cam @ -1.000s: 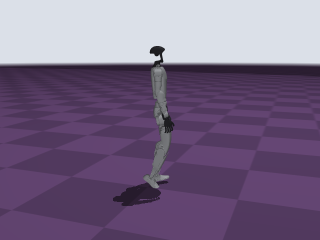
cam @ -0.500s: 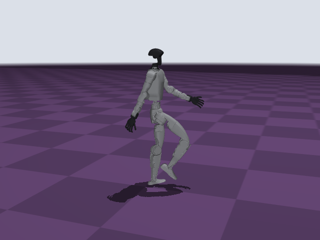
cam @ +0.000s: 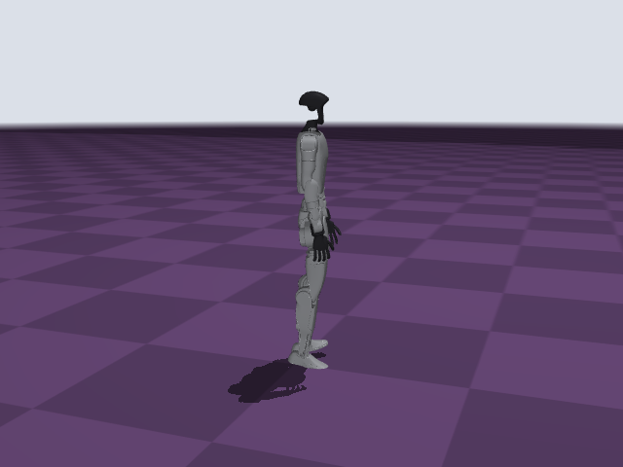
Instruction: In place motions
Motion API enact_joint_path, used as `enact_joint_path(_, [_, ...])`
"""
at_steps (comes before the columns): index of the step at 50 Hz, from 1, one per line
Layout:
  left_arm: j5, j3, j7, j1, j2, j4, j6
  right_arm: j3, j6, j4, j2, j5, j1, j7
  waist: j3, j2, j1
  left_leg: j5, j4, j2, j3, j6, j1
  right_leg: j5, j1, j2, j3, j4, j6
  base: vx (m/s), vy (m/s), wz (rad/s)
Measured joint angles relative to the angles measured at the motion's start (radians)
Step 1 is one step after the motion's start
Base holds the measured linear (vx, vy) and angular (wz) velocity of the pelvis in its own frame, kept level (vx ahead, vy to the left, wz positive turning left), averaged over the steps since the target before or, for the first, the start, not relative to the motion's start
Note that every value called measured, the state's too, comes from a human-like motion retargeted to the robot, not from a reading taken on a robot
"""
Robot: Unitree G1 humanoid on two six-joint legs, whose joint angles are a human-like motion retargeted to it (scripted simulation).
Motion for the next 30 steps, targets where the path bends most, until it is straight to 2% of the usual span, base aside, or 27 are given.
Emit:
enact_joint_path(4, [0.033, 0.049, 0.061, 0.028, 0.008, 0.161, 0.020, 0.014, -0.002, 0.021, 0.000, -0.014, 0.022, 0.003, -0.014, 0.008, -0.011, 0.011, -0.002, 0.007, 0.001, -0.004, -0.002, -0.003, 0.002, 0.009, 0.000, -0.005, -0.010, 0.00, -0.06, 0.03])
enact_joint_path(8, [0.025, 0.067, 0.042, 0.080, 0.013, 0.241, 0.014, -0.001, 0.014, 0.071, 0.000, -0.025, 0.050, -0.003, -0.028, 0.014, -0.018, 0.025, -0.021, 0.008, -0.001, -0.005, -0.001, -0.010, 0.003, 0.016, 0.000, -0.006, -0.018, 0.04, -0.08, 0.11])
enact_joint_path(17, [0.021, 0.079, 0.090, 0.158, 0.011, 0.260, 0.009, -0.038, 0.036, 0.209, -0.018, -0.019, 0.105, -0.028, -0.048, 0.024, -0.033, 0.043, -0.034, 0.016, -0.019, -0.011, -0.007, -0.017, 0.008, 0.022, -0.031, -0.014, -0.028, 0.02, -0.04, 0.23])
enact_joint_path(30, [0.030, 0.032, 0.081, 0.116, 0.009, 0.207, 0.001, -0.043, 0.032, 0.202, -0.025, -0.066, 0.110, -0.018, -0.057, 0.019, -0.017, 0.055, -0.035, 0.027, -0.018, -0.020, -0.008, -0.012, 0.005, 0.029, -0.037, -0.015, -0.040, 0.00, 0.00, 0.00])
